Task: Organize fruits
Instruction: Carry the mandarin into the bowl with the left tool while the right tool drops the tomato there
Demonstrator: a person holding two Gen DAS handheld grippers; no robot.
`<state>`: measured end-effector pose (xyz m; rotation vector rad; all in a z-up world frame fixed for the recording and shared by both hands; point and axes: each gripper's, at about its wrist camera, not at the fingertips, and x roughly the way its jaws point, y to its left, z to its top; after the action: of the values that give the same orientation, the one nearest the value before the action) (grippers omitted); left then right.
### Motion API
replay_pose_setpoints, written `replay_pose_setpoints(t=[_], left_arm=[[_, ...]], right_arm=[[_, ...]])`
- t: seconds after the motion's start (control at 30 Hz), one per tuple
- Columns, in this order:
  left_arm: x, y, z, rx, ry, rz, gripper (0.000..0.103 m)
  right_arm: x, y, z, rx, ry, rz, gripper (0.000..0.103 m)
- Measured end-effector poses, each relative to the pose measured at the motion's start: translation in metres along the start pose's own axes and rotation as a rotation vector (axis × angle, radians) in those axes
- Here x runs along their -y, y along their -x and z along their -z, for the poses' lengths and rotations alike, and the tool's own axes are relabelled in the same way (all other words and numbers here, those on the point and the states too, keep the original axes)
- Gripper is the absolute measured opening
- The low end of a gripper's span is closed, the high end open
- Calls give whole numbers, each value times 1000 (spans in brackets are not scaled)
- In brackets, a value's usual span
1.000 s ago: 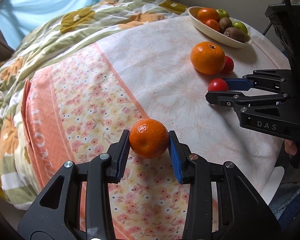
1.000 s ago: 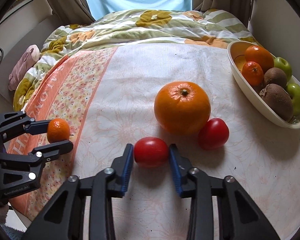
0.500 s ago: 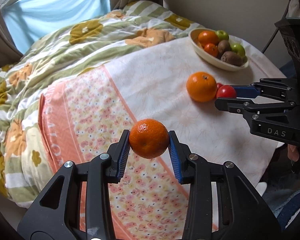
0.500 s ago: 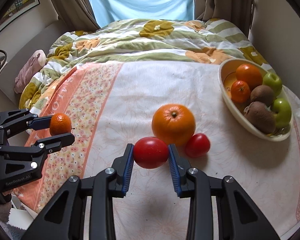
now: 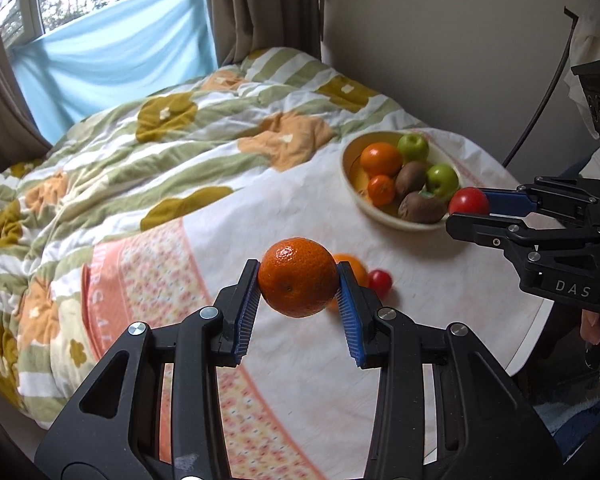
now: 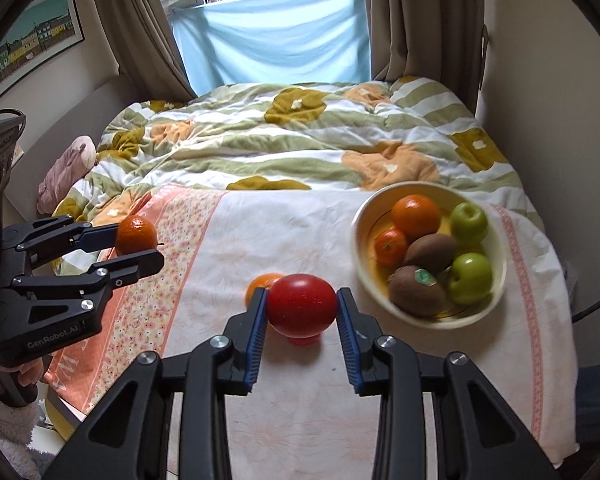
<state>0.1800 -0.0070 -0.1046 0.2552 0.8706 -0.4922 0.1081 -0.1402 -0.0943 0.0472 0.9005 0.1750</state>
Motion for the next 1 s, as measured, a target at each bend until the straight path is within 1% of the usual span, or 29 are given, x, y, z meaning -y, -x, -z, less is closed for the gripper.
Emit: replay_pose_setpoints(t=[0.23,0.43,0.7,1.0], left_arm=[[43,-16,-36,21,7,10,41],[75,-45,-65,17,9,19,41],[108,-103,-103,-17,22,39,41],[130,-174,-144,-48,1,18,41]], right_arm=[[47,18,-16,27,12,7,32],[91,15,-26,33,21,3,32],[150,-11,-37,9,34,-27,32],[194,-51,-39,-20,62,-92,32]])
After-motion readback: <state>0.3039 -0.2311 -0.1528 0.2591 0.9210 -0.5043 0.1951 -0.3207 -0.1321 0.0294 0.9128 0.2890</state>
